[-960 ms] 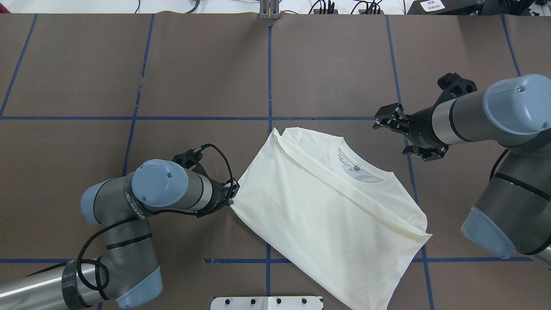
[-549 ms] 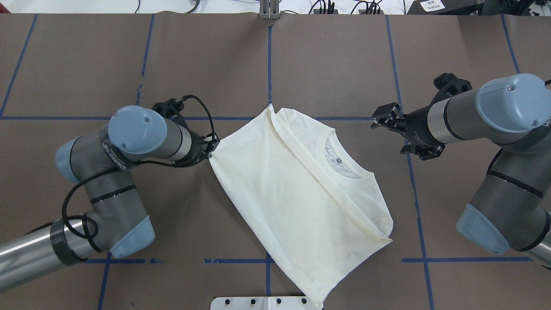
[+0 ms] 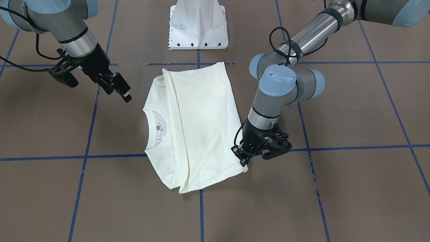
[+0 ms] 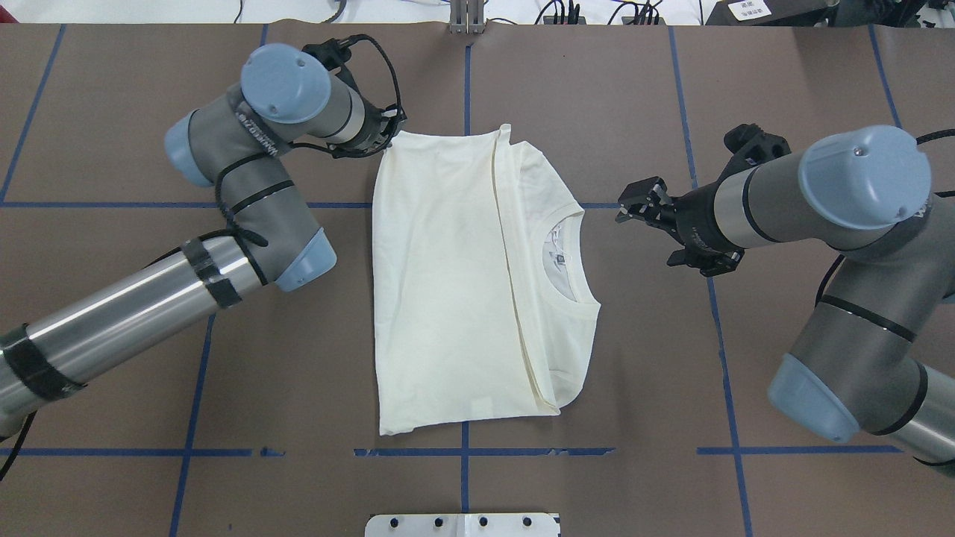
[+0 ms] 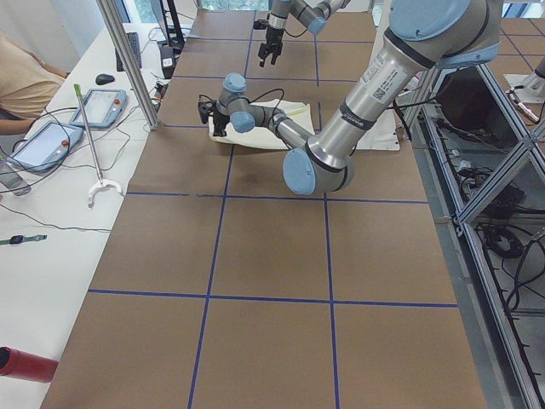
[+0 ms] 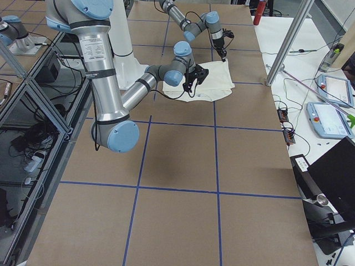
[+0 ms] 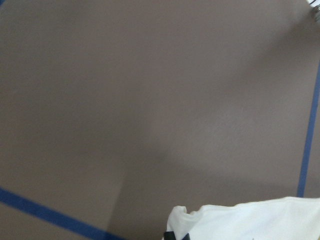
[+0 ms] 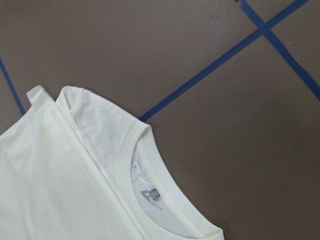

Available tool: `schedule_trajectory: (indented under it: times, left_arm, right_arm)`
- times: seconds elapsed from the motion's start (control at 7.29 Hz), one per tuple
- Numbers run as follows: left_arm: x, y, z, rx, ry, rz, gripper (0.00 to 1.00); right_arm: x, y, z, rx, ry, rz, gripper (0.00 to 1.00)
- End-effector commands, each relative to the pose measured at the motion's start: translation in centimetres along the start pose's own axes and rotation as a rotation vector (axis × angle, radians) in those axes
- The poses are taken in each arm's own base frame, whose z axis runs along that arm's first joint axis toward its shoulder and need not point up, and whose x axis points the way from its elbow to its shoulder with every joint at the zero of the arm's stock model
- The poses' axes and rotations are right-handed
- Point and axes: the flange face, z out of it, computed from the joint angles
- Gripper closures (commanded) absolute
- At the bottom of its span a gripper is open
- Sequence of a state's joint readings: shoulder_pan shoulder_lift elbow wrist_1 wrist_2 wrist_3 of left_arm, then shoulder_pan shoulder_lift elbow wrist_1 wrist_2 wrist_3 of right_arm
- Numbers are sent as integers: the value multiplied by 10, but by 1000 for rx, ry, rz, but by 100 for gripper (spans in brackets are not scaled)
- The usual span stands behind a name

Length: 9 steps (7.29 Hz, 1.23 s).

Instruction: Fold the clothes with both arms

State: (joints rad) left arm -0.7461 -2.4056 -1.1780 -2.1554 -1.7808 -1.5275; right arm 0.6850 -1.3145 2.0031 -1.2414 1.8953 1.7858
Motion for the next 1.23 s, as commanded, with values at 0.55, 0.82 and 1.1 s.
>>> schedule_trajectory:
  times: [0.55, 0.82, 1.1]
  left_arm:
    - [-20, 9, -33, -42, 70, 97, 63]
    - [-29, 5, -30, -37, 56, 92, 63]
    - [-36, 5, -28, -38, 47, 88, 63]
  right_arm:
    - [-15, 158, 114, -24, 259, -416, 0]
    - [-26, 189, 135, -52, 365, -638, 0]
    - [-23, 197, 142, -82, 393, -726, 0]
